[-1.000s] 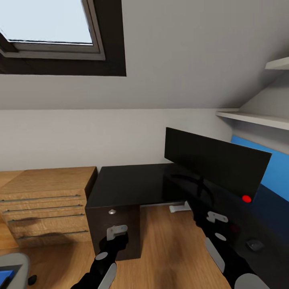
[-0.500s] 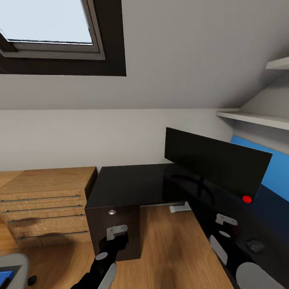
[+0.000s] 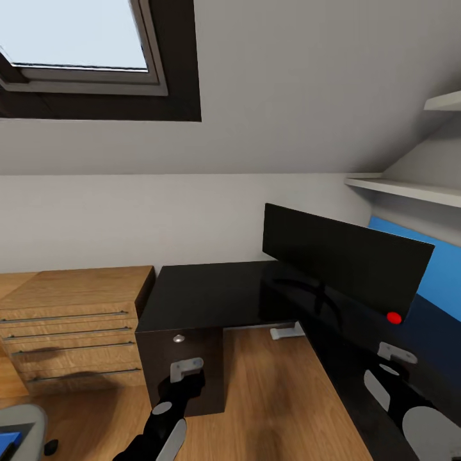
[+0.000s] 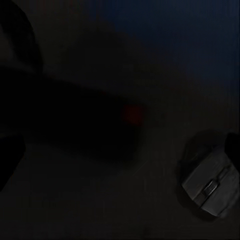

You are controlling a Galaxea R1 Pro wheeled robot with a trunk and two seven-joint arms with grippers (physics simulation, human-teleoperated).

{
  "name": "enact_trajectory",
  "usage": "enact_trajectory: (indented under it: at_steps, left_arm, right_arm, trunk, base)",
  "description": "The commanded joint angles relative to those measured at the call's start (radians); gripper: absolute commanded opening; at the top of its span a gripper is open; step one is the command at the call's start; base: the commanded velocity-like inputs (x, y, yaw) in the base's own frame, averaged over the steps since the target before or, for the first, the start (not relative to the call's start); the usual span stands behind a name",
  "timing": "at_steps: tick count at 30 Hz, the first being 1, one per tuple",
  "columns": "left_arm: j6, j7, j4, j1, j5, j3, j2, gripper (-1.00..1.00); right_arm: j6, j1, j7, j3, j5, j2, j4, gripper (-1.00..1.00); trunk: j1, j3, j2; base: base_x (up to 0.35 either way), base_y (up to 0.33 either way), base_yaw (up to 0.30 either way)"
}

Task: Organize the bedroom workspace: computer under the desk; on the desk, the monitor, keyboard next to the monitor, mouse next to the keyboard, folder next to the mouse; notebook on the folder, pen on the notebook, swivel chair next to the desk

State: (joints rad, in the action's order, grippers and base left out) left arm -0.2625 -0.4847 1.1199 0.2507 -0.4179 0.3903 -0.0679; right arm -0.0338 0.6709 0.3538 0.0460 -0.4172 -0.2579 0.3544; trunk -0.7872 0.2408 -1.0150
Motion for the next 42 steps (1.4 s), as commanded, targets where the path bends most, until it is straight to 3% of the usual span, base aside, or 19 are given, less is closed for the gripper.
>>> enact_trajectory:
  at_steps: [1,5,10,16,18,27,42]
  left_arm:
    - [0.001,-0.007,0.002,0.001,-0.007,0.002,0.000,1.00]
    - [0.040,-0.002,0.031,0.001,-0.008,0.002,0.000,1.00]
    - [0.045,0.003,0.117,-0.008,-0.010,0.006,0.003,1.00]
    - [0.040,0.004,0.211,-0.044,-0.011,0.007,0.003,1.00]
    - [0.039,0.004,0.243,-0.058,-0.011,0.007,0.003,1.00]
    - [0.038,0.000,0.256,-0.063,-0.010,0.007,0.003,1.00]
    - [0.038,0.000,0.256,-0.064,-0.010,0.007,0.003,1.00]
  right_arm:
    - [-0.006,0.004,0.003,-0.010,-0.011,-0.004,-0.007,1.00]
    - [-0.014,0.014,0.004,-0.067,-0.014,-0.027,-0.031,1.00]
    - [-0.003,0.025,0.005,-0.075,-0.015,-0.076,-0.037,1.00]
    - [0.067,0.036,0.005,-0.076,-0.015,-0.106,-0.038,1.00]
    - [0.087,0.039,0.005,-0.077,-0.016,-0.127,-0.039,1.00]
    - [0.155,0.044,0.007,-0.078,-0.018,-0.140,-0.041,1.00]
    - [0.166,0.045,0.007,-0.079,-0.018,-0.142,-0.041,1.00]
  trunk:
    - [0.000,0.001,-0.001]
    - [0.000,0.001,-0.001]
    - [0.000,0.001,-0.001]
    - [0.000,0.001,-0.001]
    - [-0.004,0.005,-0.008]
    - [-0.038,0.033,-0.071]
    - [-0.096,0.080,-0.176]
  base:
    - [0.000,0.000,0.000]
    - [0.000,0.000,0.000]
    - [0.000,0.000,0.000]
    - [0.000,0.000,0.000]
    - [0.000,0.000,0.000]
    - [0.000,0.000,0.000]
    - [0.000,0.000,0.000]
